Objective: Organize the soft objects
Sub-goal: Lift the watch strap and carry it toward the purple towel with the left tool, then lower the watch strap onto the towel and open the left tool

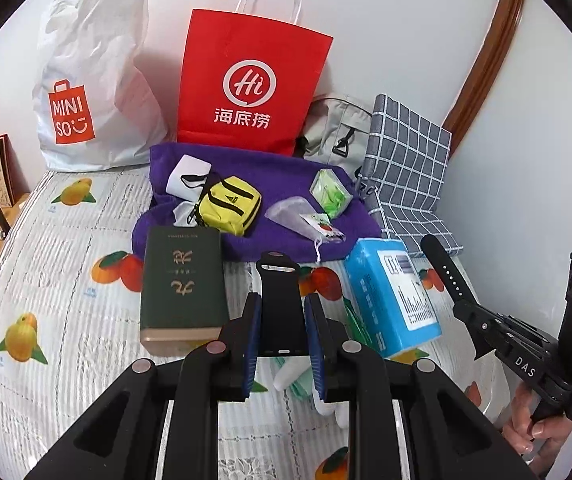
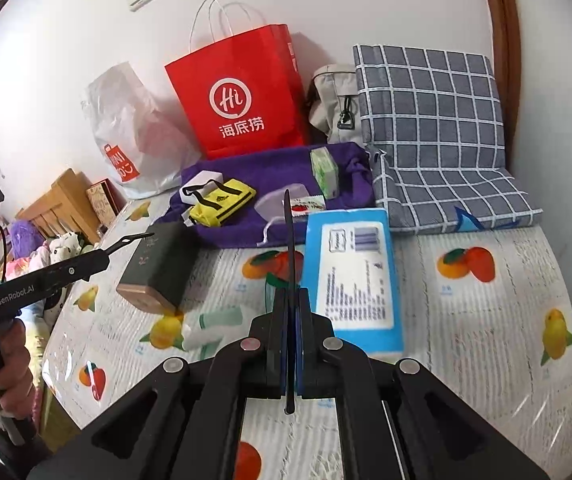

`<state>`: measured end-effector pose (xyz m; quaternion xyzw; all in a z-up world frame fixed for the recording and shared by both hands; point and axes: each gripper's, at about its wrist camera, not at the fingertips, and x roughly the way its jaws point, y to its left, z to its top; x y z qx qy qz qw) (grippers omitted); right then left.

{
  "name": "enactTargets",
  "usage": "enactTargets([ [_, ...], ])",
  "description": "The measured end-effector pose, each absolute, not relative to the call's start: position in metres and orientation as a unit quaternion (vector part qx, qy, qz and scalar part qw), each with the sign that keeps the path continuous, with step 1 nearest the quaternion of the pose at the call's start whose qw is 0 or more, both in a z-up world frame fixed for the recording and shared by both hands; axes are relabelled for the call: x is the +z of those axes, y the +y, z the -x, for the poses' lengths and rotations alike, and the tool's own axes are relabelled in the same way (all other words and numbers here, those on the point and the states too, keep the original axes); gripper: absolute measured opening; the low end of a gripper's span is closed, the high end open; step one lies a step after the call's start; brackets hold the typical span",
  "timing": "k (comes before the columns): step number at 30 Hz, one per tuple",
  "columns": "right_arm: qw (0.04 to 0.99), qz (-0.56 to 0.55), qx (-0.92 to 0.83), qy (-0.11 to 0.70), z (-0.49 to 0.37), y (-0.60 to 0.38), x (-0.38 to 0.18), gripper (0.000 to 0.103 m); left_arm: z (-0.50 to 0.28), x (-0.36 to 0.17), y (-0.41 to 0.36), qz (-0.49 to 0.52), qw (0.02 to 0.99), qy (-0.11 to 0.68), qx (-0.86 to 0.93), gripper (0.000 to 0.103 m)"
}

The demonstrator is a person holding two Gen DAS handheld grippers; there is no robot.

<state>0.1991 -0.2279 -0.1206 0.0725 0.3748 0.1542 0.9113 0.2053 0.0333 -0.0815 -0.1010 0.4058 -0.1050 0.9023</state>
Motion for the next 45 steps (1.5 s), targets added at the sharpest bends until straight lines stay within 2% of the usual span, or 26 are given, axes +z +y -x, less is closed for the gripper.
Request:
enactTargets([
  [16,0.917,-0.047,0.156,0.363,-0.257,-0.202,-0.11,0.003,-0.258,-0.081,0.043,0.108,0.9,0.408,-0.106,0.021],
  [35,0.92,-0.067,0.177,0.344,-0.34,-0.195,-0.083,0.003,-0.335,-0.052,0.059,0.119,0.905,0.397,-0.093,0.021],
  [45,0.915,-0.063,0.19,0.349,-0.386,-0.181,-0.089,0.003,-0.387,-0.072,0.062,0.128,0.9,0.409,-0.085,0.021],
])
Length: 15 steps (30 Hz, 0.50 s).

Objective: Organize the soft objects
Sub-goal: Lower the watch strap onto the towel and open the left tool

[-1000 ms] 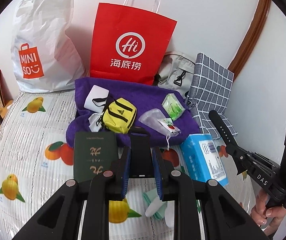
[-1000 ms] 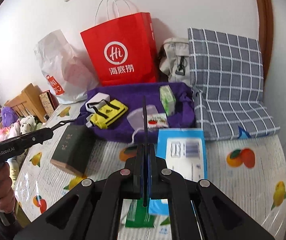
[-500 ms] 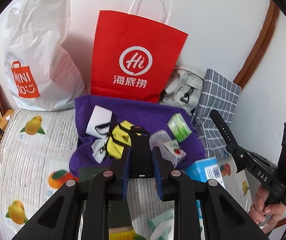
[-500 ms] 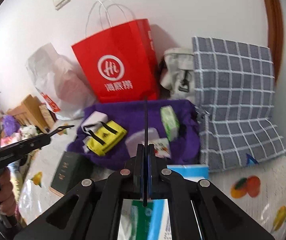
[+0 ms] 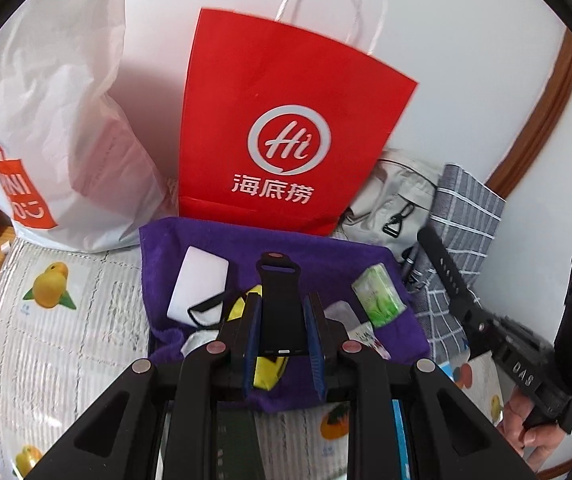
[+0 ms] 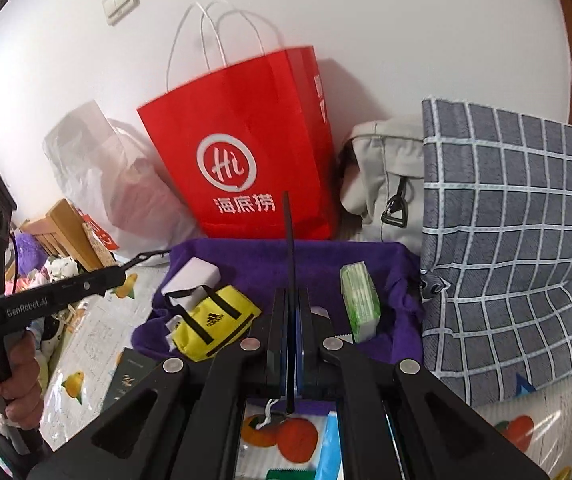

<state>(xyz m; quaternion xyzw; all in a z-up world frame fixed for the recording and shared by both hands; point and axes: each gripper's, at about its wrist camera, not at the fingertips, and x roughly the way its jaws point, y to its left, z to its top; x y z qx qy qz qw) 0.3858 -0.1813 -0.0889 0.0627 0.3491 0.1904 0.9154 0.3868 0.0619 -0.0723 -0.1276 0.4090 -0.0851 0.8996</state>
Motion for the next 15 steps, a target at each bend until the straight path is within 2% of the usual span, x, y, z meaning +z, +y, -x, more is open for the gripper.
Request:
enactTargets([
  [15,0.875,-0.045,0.198,0.44,-0.434,-0.174,-0.162,0.003,-0.436,-0.129,0.076,0.142,0.878,0.453,-0.059,0.021],
])
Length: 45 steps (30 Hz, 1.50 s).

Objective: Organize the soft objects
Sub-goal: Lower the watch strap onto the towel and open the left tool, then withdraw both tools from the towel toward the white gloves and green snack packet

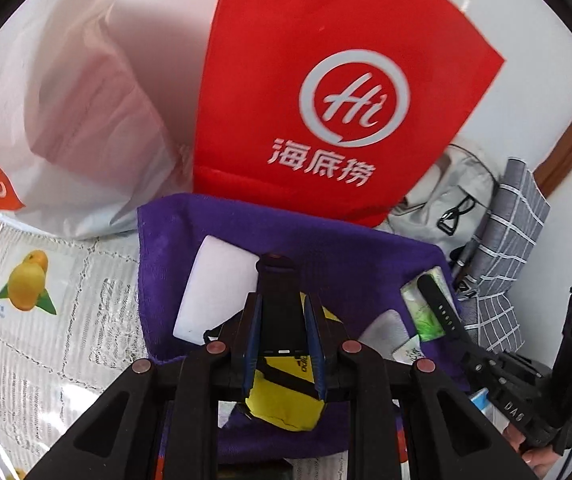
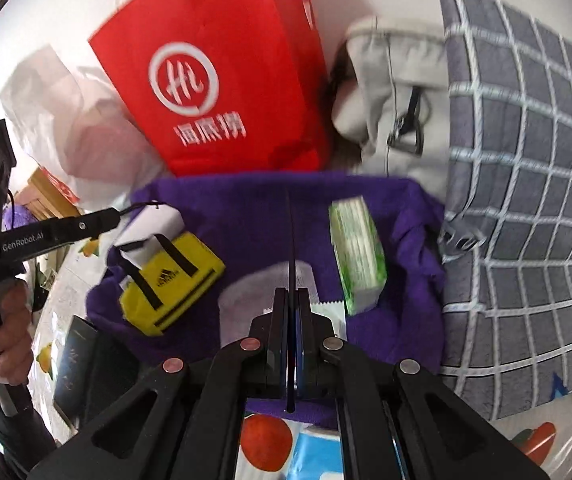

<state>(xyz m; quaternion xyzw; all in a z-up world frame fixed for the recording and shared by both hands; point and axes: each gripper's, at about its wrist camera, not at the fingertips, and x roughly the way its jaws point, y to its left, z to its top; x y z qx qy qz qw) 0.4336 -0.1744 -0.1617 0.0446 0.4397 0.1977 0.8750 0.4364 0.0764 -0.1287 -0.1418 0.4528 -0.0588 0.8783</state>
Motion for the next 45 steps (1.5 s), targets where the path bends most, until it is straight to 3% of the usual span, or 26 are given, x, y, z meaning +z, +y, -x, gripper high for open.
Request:
enactTargets([
  [21,0.864,-0.021,0.189,0.465,-0.446,-0.164,-0.188,0.005,-0.453,-0.155,0.069,0.142,0.854,0.495,-0.071,0.022],
  [22,0.865,-0.021,0.192,0.464,-0.445,-0.165,-0.186,0.011,-0.451,-0.154,0.069,0.143,0.854,0.495,-0.071,0.024],
  [24,0.867,-0.02,0.197,0.457,-0.442,-0.165,-0.18,0.032,-0.45,-0.15,0.07,0.146,0.855,0.494,-0.063,0.045],
  [25,0.87,-0.02,0.198,0.452,-0.44,-0.166,-0.177,0.045,-0.448,-0.147,0.071,0.145,0.857,0.49,-0.061,0.049],
  [26,0.874,-0.019,0.2,0.442,-0.438,-0.165,-0.172,0.049,-0.447,-0.143,0.071,0.142,0.86,0.486,-0.06,0.055],
  [36,0.897,-0.013,0.191,0.4,-0.403,-0.166,-0.14,0.054,-0.429,-0.11,0.07,0.134,0.874,0.463,-0.066,0.06],
  [45,0.891,-0.024,0.169,0.421,-0.339,-0.18,-0.149,0.055,-0.399,-0.072,0.055,0.131,0.891,0.417,-0.119,0.06],
])
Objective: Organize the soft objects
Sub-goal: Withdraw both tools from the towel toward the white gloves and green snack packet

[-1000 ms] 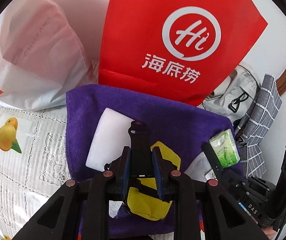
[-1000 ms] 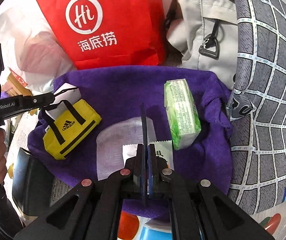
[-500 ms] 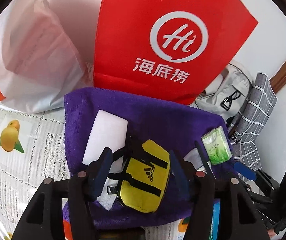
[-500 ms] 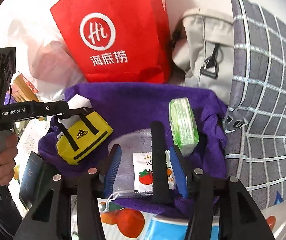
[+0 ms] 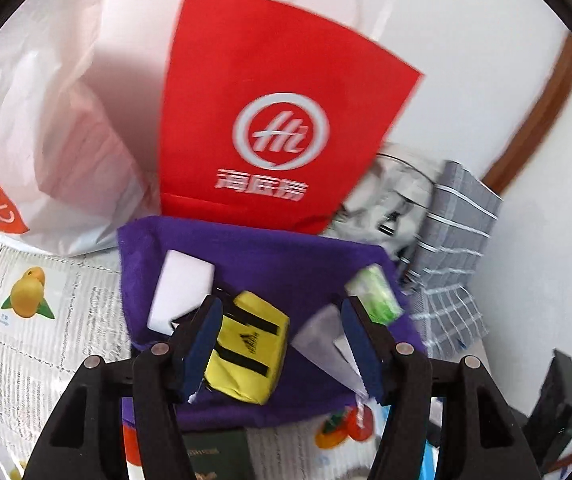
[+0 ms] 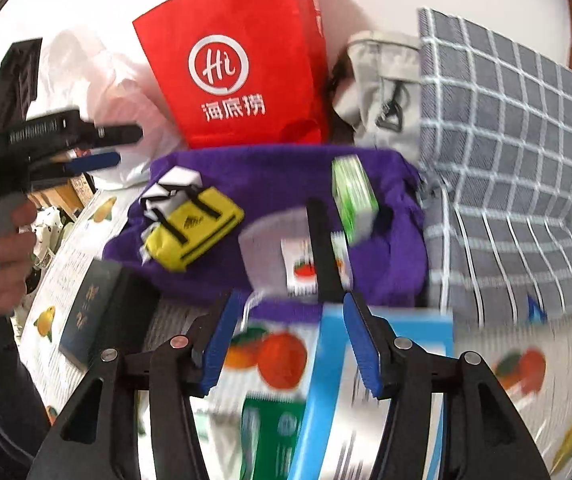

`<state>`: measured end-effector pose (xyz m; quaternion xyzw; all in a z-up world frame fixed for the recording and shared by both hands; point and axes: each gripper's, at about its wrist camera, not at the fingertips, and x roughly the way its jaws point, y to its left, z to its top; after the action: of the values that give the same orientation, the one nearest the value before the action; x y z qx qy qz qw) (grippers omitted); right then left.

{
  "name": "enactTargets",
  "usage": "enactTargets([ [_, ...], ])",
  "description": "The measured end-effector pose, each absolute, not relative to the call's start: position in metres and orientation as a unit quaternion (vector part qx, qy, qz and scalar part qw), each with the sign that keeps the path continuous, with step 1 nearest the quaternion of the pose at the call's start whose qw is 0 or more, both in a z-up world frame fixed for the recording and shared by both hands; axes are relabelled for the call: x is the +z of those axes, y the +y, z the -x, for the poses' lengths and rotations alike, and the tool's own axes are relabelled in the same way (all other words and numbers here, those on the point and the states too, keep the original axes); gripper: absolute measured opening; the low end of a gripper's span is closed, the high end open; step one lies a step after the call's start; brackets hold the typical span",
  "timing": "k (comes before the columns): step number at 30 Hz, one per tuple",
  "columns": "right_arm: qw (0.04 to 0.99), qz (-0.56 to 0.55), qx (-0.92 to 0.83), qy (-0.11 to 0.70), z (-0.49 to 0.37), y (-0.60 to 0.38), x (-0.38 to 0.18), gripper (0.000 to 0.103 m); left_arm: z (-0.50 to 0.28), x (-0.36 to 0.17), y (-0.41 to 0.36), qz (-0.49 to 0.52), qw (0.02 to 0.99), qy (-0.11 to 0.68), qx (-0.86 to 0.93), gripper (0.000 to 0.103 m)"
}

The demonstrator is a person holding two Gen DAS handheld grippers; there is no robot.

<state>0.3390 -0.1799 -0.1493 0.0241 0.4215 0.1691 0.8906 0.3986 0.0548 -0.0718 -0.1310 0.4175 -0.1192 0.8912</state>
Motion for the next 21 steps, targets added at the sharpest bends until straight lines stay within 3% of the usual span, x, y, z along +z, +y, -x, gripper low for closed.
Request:
enactTargets([
  [6,0.878,-0.021,0.158,0.452,-0.287,-0.186,-0.162,0.051,-0.368,-0.043,0.05,0.129,0.904,0.388,-0.125,0.06],
  [8,0.877,-0.006,0.155,0.455,-0.265,-0.186,-0.165,0.04,-0.356,-0.038,0.053,0.133,0.904,0.385,-0.133,0.06],
  [10,0.876,0.004,0.156,0.457,-0.248,-0.186,-0.167,0.037,-0.344,-0.037,0.055,0.134,0.902,0.388,-0.134,0.06],
  [16,0.873,0.004,0.17,0.457,-0.21,-0.179,-0.178,0.038,-0.293,-0.048,0.061,0.134,0.902,0.396,-0.104,0.06],
  [21,0.882,0.067,0.156,0.44,-0.191,-0.159,-0.197,0.037,-0.251,-0.067,0.064,0.141,0.893,0.416,-0.1,0.06],
])
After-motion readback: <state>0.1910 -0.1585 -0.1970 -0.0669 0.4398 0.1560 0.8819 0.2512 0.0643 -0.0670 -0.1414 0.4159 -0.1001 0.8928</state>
